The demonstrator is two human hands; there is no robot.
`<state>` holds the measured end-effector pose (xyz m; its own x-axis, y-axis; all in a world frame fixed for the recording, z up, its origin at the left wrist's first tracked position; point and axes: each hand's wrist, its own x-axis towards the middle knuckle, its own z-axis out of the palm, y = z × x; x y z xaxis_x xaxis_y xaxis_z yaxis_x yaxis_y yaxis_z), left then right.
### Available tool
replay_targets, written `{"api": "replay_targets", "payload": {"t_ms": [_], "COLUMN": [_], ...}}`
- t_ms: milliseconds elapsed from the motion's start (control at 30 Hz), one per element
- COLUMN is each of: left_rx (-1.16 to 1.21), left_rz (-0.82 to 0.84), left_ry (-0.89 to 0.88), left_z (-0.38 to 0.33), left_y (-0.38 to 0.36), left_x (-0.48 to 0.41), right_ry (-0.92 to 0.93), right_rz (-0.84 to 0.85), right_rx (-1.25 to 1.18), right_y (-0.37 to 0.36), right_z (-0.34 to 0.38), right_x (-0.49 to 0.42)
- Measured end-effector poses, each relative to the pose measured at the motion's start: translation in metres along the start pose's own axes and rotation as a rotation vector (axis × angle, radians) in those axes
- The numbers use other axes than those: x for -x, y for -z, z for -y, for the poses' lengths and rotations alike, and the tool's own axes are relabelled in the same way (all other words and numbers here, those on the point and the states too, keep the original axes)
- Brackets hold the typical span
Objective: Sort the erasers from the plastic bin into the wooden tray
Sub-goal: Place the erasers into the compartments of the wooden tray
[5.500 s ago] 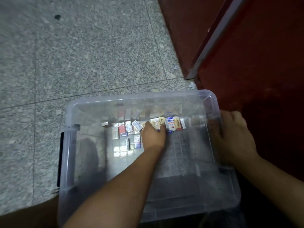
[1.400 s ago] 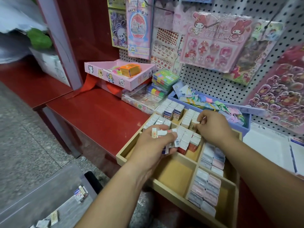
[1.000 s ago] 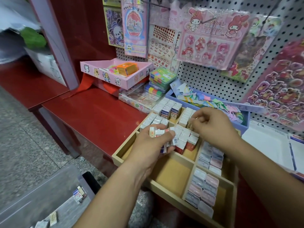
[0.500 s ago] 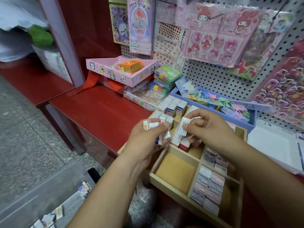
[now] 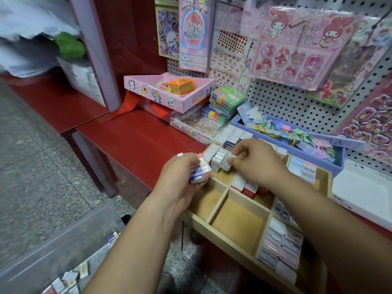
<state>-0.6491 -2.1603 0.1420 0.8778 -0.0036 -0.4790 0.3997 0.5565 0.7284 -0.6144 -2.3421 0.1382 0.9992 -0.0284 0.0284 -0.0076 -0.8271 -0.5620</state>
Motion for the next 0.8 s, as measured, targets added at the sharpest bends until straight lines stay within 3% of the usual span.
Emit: {"api": "replay_targets", "payload": {"t_ms": [233, 533, 700, 800], "left_rx": [0.011, -0.060, -0.078, -0.139], "left_rz": [0.015, 0.189, 0.259, 0.293], "left_ry": [-0.025, 0.000, -0.003, -0.018], "left_z": [0.001, 0.002, 0.001, 0.003], "left_y": [0.006, 0.017, 0.021, 0.020], "left_x": [-0.004, -0.004, -0.005, -0.005], "right_ry": [0.065, 0.197, 0.107, 0.115], "right_rz": [0.056, -0.061, -0.040, -0.095], "right_rx": [0.089, 0.340, 0.141, -0.182], "right_y": [-0.007, -0.034, -0.019, -0.006], "right_z": [0.016, 0.013, 0.012, 0.019], "right_x": [0.007, 0.000, 0.002, 0.014]}}
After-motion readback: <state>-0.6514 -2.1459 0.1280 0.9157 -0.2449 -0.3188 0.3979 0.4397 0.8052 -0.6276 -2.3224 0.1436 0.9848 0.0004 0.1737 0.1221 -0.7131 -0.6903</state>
